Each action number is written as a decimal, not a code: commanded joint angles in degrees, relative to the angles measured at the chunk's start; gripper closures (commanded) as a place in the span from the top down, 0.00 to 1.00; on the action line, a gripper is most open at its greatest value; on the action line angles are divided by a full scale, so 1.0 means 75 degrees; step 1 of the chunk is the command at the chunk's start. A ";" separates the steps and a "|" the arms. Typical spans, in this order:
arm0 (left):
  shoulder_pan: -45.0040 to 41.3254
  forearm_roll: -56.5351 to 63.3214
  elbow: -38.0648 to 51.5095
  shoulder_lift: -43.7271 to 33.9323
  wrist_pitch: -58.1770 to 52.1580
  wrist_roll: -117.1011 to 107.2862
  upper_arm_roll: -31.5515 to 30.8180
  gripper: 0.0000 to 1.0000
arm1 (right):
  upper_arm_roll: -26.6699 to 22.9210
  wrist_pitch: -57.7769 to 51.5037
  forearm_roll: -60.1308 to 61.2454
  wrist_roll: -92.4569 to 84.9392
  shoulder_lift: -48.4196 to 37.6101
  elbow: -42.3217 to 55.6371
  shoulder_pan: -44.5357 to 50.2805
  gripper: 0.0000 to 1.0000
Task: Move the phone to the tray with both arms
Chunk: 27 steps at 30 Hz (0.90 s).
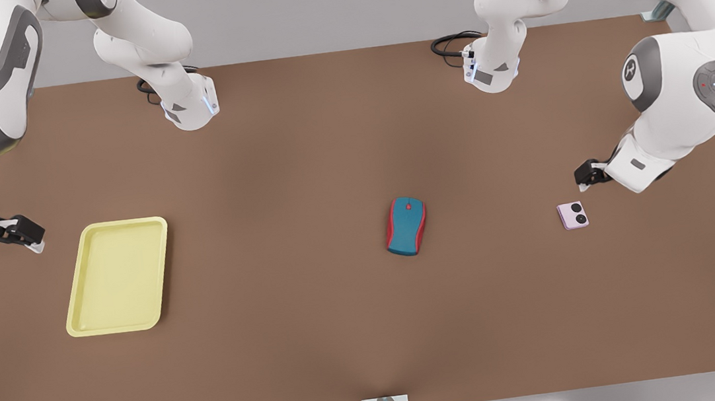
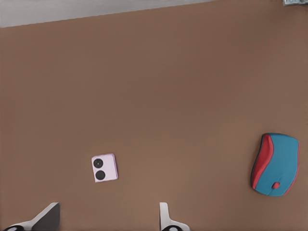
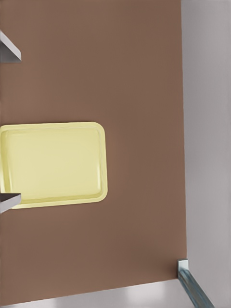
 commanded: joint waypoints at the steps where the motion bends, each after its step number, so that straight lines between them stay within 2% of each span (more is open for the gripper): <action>1: 0.0005 0.0015 0.0007 0.0036 0.0094 0.0241 -0.0005 1.00 | -0.0002 0.0045 0.0008 -0.0119 -0.0001 0.0004 0.0001 1.00; 2: 0.0028 -0.0008 0.0007 0.0176 0.0152 0.0241 0.0030 1.00 | -0.0002 0.0057 0.0008 -0.0119 -0.0024 0.0004 0.0001 1.00; 4: 0.0028 -0.0161 -0.0378 0.0762 0.1285 0.0276 0.0487 1.00 | -0.0002 0.0056 -0.0003 -0.0119 0.0000 0.0004 0.0001 1.00; 8: 0.0028 -0.0161 -0.3426 0.0774 0.5389 0.0651 0.0745 1.00 | -0.0014 0.0139 0.0043 -0.0119 0.0000 0.0004 -0.0034 1.00; 10: 0.0028 -0.0172 -0.4328 0.0786 0.6538 0.0945 0.0956 1.00 | -0.0014 0.0139 0.0067 -0.0119 0.0000 -0.0007 -0.0034 1.00; 13: 0.0086 -0.0172 -0.4973 0.0844 0.7359 0.1261 0.1272 1.00 | -0.0014 0.0139 0.0067 -0.0119 -0.0024 -0.0007 -0.0034 1.00; 18: 0.0333 -0.0254 -0.5360 0.1161 0.7934 0.1519 0.1378 1.00 | -0.0014 0.0139 0.0079 -0.0119 -0.0024 0.0004 -0.0045 1.00; 27: 0.0544 -0.0629 -0.5419 0.1618 0.8039 0.1519 0.1378 1.00 | -0.0061 0.0150 0.0090 -0.0119 0.0000 0.0004 -0.0057 1.00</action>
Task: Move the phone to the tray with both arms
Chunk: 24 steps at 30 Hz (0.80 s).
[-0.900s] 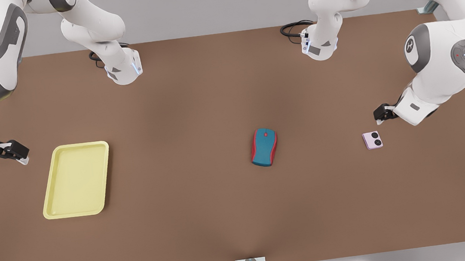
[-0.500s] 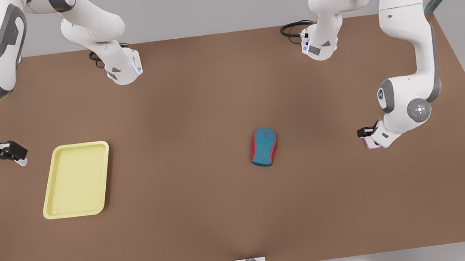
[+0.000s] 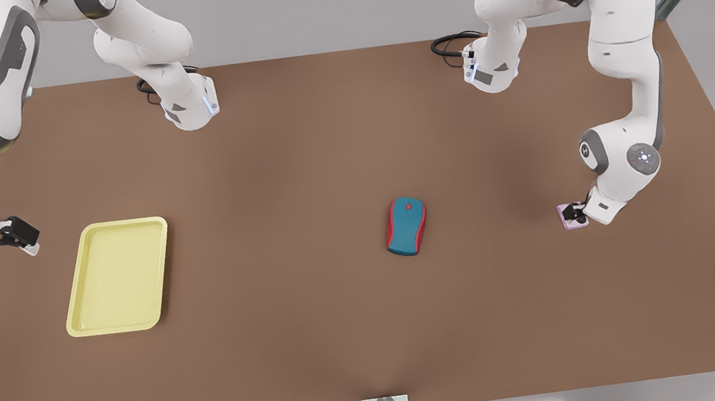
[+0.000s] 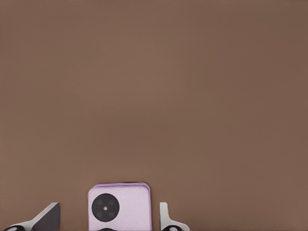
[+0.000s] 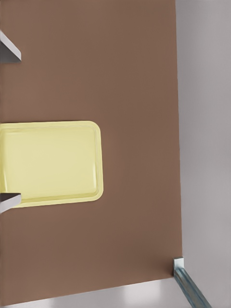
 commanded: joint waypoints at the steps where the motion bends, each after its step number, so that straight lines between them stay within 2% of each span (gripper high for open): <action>1: 0.0007 -0.0035 0.0003 0.0044 0.0330 0.0492 0.0001 1.00 | -0.0003 0.0003 0.0009 -0.0029 -0.0008 0.0004 0.0000 1.00; 17: 0.0007 -0.0035 0.0003 0.0688 0.0588 0.0750 0.0001 1.00 | -0.0003 0.0003 0.0009 -0.0029 0.0003 0.0051 0.0000 1.00; 19: 0.0007 -0.0035 0.0003 0.0700 0.0588 0.0750 0.0001 0.88 | -0.0003 0.0003 0.0009 -0.0029 0.0003 0.0051 0.0000 1.00; 24: 0.0007 -0.0035 0.0003 0.0735 0.0588 0.0750 0.0001 0.86 | 0.0008 0.0003 0.0009 -0.0029 0.0003 0.0039 0.0000 1.00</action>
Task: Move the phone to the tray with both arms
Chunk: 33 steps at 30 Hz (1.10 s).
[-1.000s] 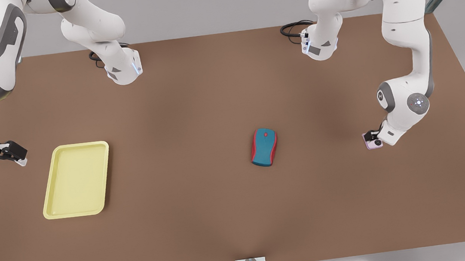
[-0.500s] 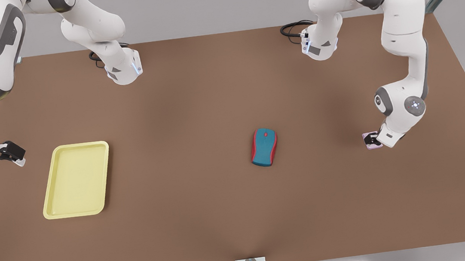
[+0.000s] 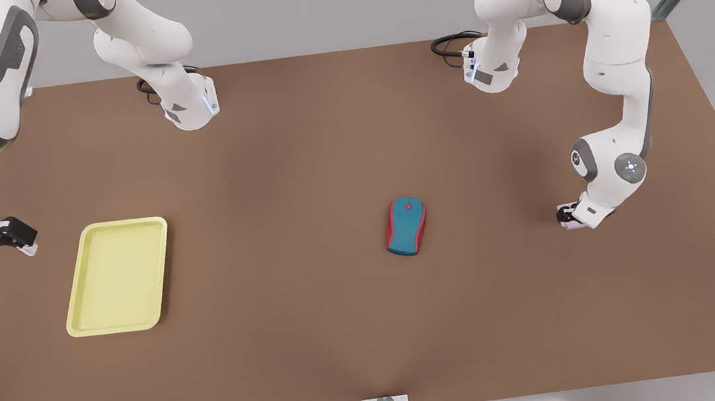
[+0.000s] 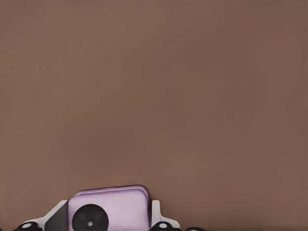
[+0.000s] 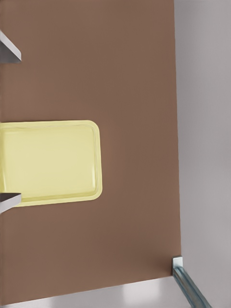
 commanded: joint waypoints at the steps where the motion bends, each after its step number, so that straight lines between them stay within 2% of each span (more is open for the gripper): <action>1: 0.0000 0.0008 0.0003 0.0007 0.0025 0.0192 0.0001 0.85 | 0.0004 -0.0003 0.0005 -0.0010 -0.0009 0.0012 0.0016 1.00; 29: -0.0012 0.0008 -0.0161 -0.0016 0.0025 0.0168 0.0001 0.81 | -0.0007 0.0079 0.0017 -0.0010 -0.0009 0.0000 -0.0007 1.00; 33: -0.0012 0.0008 -0.0161 -0.0016 0.0025 0.0168 0.0001 0.76 | 0.0004 -0.0694 0.0052 -0.0045 -0.0126 -0.0023 0.0016 1.00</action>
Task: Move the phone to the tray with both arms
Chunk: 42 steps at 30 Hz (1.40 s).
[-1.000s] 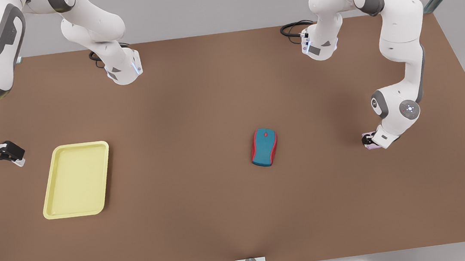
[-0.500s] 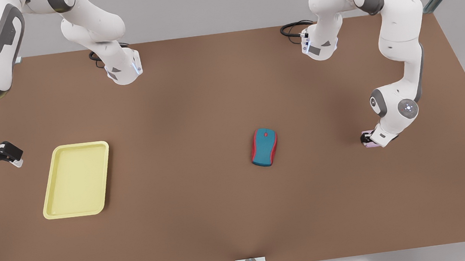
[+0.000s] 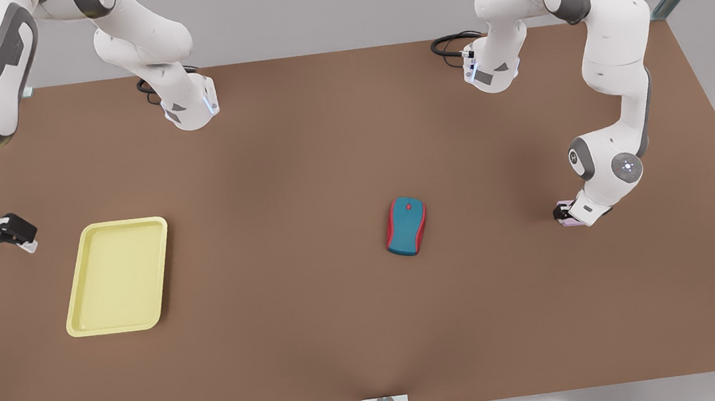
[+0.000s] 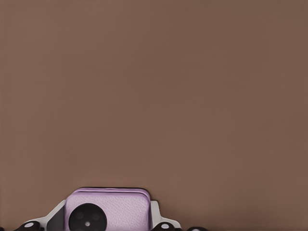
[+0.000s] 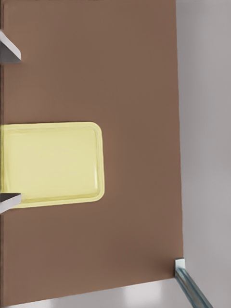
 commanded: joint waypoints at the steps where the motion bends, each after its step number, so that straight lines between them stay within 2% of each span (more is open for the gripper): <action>1: -0.0007 -0.0026 0.0003 -0.0013 -0.0001 0.0046 -0.0001 0.76 | 0.0001 -0.0788 0.0065 -0.0045 -0.0028 0.0008 0.0006 1.00; 2: -0.0007 -0.0026 0.0003 -0.0013 -0.0013 0.0035 -0.0001 0.76 | 0.0001 -0.1210 0.0065 -0.0081 -0.0028 0.0019 -0.0017 1.00; 10: -0.0042 -0.0026 0.0026 -0.0118 -0.0095 -0.0035 -0.0059 0.75 | 0.0072 -0.1152 0.0100 -0.0046 0.0065 0.0008 0.0159 1.00; 13: -0.0358 -0.0026 0.0179 -0.0317 -0.0563 -0.0785 -0.0212 0.75 | 0.0072 -0.1152 0.0100 -0.0045 0.0065 0.0008 0.0159 1.00; 16: -0.1471 -0.0026 0.0483 -0.0716 -0.1442 -0.2589 -0.0212 0.75 | 0.0072 -0.1140 0.0089 -0.0045 0.0065 0.0019 0.0159 1.00; 20: -0.3616 -0.0026 0.1327 -0.0974 -0.2860 -0.6198 -0.0223 0.75 | 0.0072 -0.1152 0.0112 -0.0022 0.0065 0.0008 0.0159 1.00; 22: -0.4705 -0.0026 0.2498 -0.0541 -0.3575 -0.8108 -0.0223 0.75 | 0.0072 -0.1140 0.0112 -0.0022 0.0065 0.0008 0.0159 1.00; 25: -0.5584 -0.0483 0.4350 0.0362 -0.4208 -0.9995 -0.0458 0.75 | 0.0072 -0.1140 0.0112 -0.0022 0.0077 0.0008 0.0159 1.00; 27: -0.6030 -0.0541 0.5557 0.0995 -0.4560 -1.0933 -0.0458 0.75 | 0.0072 -0.1176 0.0089 -0.0034 0.0065 0.0008 0.0159 1.00; 31: -0.6663 -0.0530 0.6962 0.1954 -0.4654 -1.2023 -0.0458 0.75 | 0.0072 -0.1199 0.0100 -0.0010 0.0065 -0.0004 0.0217 1.00; 34: -0.6898 -0.0471 0.8827 0.3338 -0.4361 -1.1907 -0.0610 0.75 | 0.0072 -0.1199 0.0112 -0.0010 0.0065 0.0008 0.0182 1.00; 36: -0.7014 -0.0459 0.8991 0.3678 -0.3365 -1.1134 -0.0669 0.75 | 0.0072 -0.1199 0.0112 -0.0010 0.0065 0.0008 0.0182 1.00; 39: -0.7226 -0.0354 0.9425 0.4276 -0.2908 -1.0114 -0.0727 0.75 | 0.0060 -0.1199 0.0112 -0.0010 0.0065 0.0008 0.0159 1.00; 42: -0.7355 -0.0307 0.9659 0.4710 -0.1982 -0.9399 -0.0715 0.82 | 0.0060 -0.1187 0.0112 -0.0010 0.0065 0.0008 0.0182 1.00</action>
